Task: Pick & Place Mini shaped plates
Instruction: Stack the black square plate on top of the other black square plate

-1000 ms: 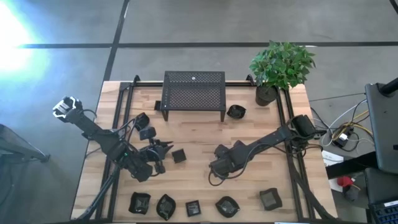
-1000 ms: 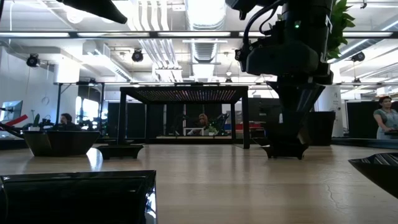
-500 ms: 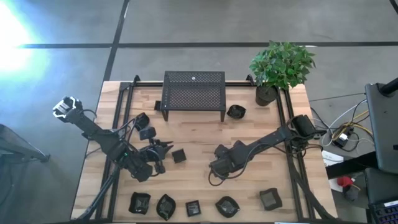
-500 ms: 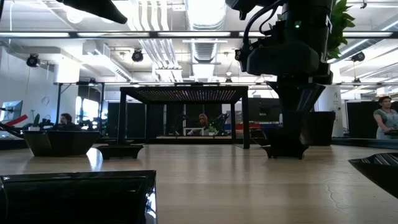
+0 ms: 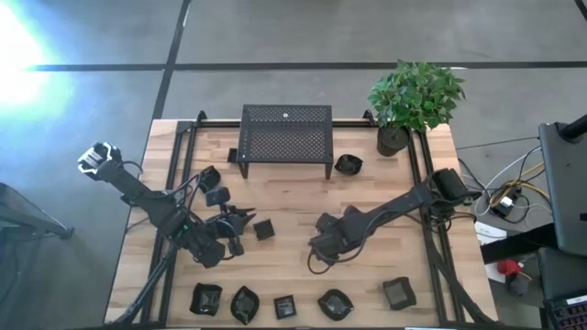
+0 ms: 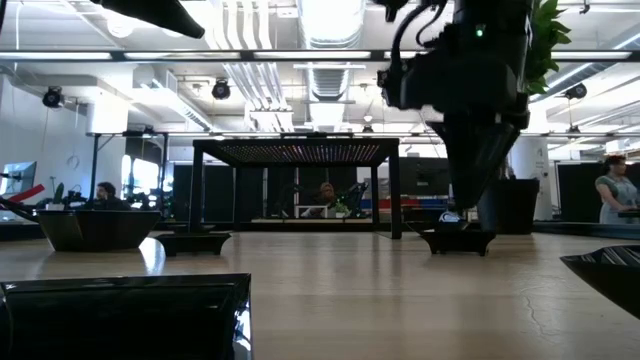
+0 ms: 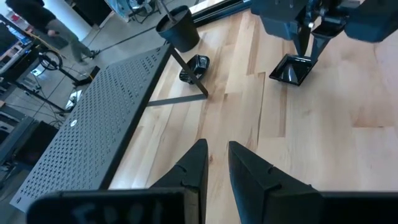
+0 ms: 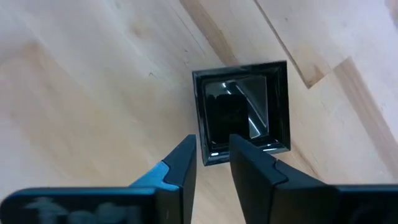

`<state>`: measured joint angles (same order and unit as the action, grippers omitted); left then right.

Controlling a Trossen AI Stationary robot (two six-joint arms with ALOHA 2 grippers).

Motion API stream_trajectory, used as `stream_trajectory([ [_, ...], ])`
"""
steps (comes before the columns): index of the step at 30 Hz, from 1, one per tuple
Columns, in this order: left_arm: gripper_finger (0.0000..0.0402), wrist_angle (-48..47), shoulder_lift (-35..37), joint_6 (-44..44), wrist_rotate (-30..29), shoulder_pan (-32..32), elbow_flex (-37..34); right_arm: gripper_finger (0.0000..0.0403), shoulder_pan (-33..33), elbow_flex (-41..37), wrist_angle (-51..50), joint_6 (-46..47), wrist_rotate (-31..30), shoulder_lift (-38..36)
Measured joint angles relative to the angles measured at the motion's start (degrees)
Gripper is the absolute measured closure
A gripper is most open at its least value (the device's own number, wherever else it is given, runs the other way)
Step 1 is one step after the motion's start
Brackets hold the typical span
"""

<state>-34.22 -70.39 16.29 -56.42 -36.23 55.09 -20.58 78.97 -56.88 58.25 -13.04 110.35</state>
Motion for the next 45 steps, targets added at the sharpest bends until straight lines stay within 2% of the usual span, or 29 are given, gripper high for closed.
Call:
stream_trajectory([
  [5,0.0342,0.0,0.0,0.0,0.0,0.0,0.0,0.0324,0.0,0.7,1.0,-2.8,-2.8,-2.2],
  [8,0.0342,0.0,0.0,0.0,0.0,0.0,0.0,0.033,0.0,1.9,3.1,-8.5,-6.3,-2.4],
  [15,0.0342,0.1,0.0,0.0,0.0,0.0,0.0,0.0334,0.3,1.6,20.6,-29.7,-6.6,-2.4],
  [21,0.0342,0.1,0.0,0.0,0.0,0.0,0.0,0.0325,1.5,1.3,30.4,-41.1,-6.6,-1.8],
  [32,0.0342,0.2,0.0,0.0,-0.2,0.0,0.0,0.0323,5.2,1.2,38.8,-51.2,-5.9,3.6],
  [37,0.0342,0.2,0.0,0.0,-0.2,0.0,0.0,0.0321,6.9,1.4,45.9,-56.9,-0.3,7.0],
  [45,0.0342,0.2,0.0,0.0,-0.2,0.0,0.0,0.0324,7.8,1.4,53.1,-63.5,0.1,11.9],
])
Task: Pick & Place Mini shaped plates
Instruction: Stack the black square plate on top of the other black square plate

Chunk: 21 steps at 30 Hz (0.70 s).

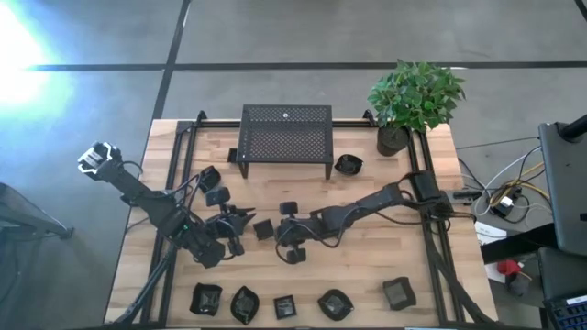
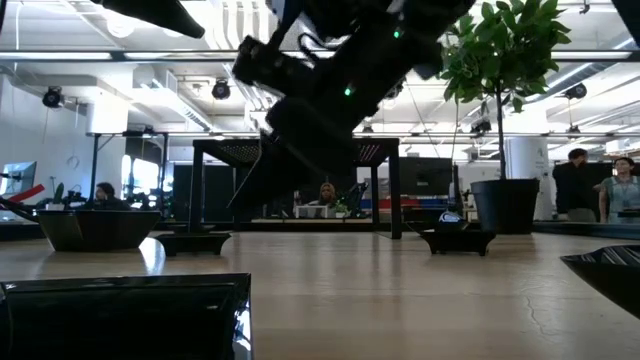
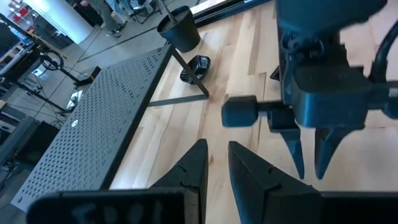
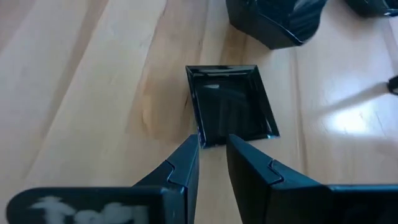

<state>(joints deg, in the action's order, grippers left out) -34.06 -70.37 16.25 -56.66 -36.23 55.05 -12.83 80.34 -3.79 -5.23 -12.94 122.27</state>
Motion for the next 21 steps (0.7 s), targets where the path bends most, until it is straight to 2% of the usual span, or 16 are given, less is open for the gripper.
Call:
stream_trajectory([
  [6,0.0342,0.0,0.0,0.0,0.0,0.0,0.0,0.0319,1.2,0.0,3.1,-0.8,2.6,2.1],
  [21,0.0342,0.0,0.0,0.0,0.0,0.0,0.0,0.0318,1.7,0.8,7.1,-6.4,3.2,4.5],
])
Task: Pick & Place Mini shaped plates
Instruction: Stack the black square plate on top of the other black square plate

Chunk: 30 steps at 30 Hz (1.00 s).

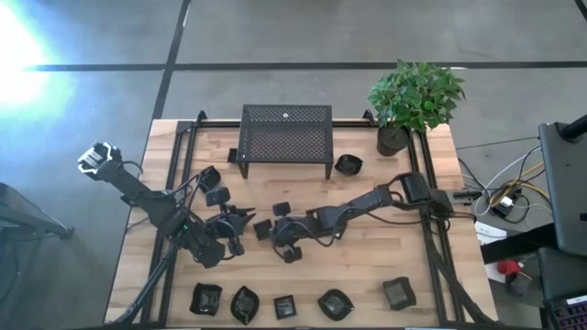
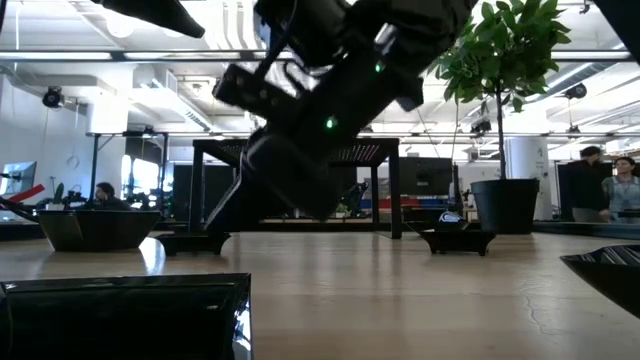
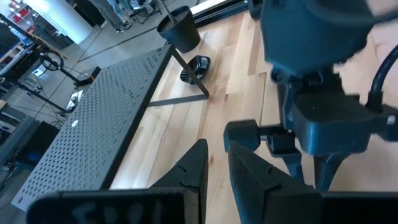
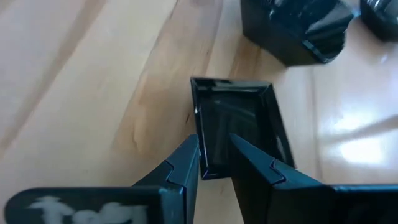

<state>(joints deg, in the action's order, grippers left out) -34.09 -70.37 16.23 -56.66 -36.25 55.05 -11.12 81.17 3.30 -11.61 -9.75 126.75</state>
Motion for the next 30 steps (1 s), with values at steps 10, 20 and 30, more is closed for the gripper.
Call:
stream_trajectory([
  [10,0.0342,-0.3,0.0,-0.1,0.0,0.0,0.0,0.0318,0.1,1.4,0.0,-1.1,-0.1,2.1],
  [20,0.0342,-0.2,0.0,-0.1,0.0,0.0,0.0,0.0336,0.4,1.4,-2.2,-1.5,-0.3,2.1],
  [30,0.0342,-0.2,0.0,-0.2,0.0,0.0,0.0,0.039,0.4,1.4,-2.5,-1.0,-0.9,2.0],
])
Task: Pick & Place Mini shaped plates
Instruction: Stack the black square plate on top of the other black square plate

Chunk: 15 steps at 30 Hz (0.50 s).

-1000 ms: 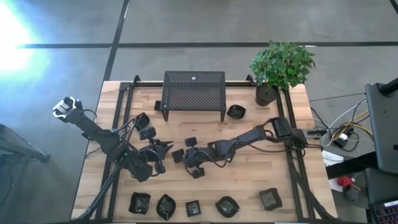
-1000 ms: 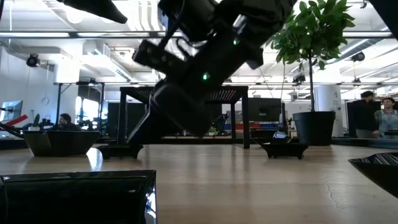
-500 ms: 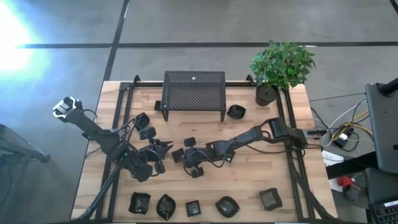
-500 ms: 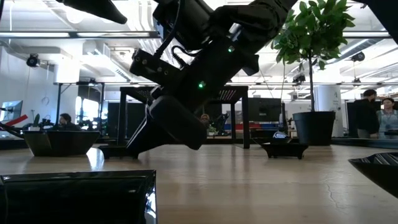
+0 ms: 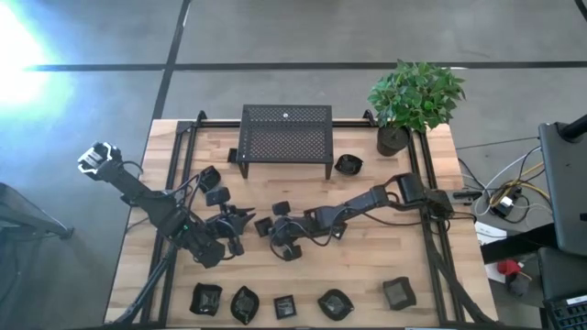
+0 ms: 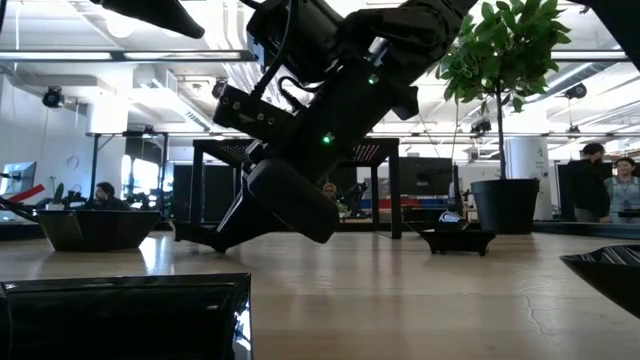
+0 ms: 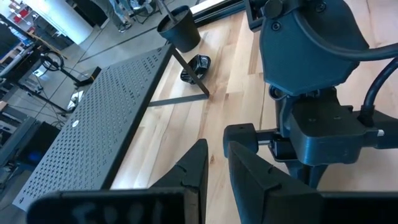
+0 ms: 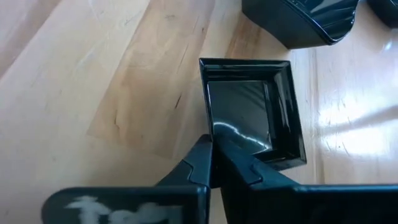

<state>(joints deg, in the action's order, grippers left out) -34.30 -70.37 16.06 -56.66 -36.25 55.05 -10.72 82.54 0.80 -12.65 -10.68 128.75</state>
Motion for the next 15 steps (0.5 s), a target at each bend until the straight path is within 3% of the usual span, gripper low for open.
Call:
stream_trajectory([
  [8,0.0342,0.0,0.0,0.0,0.0,0.0,0.0,0.0394,-2.3,1.5,-6.4,1.1,-7.5,-1.4],
  [15,0.0342,0.0,0.0,-0.1,0.0,0.0,0.0,0.0395,-5.1,3.8,-18.6,11.8,-10.2,-4.4],
])
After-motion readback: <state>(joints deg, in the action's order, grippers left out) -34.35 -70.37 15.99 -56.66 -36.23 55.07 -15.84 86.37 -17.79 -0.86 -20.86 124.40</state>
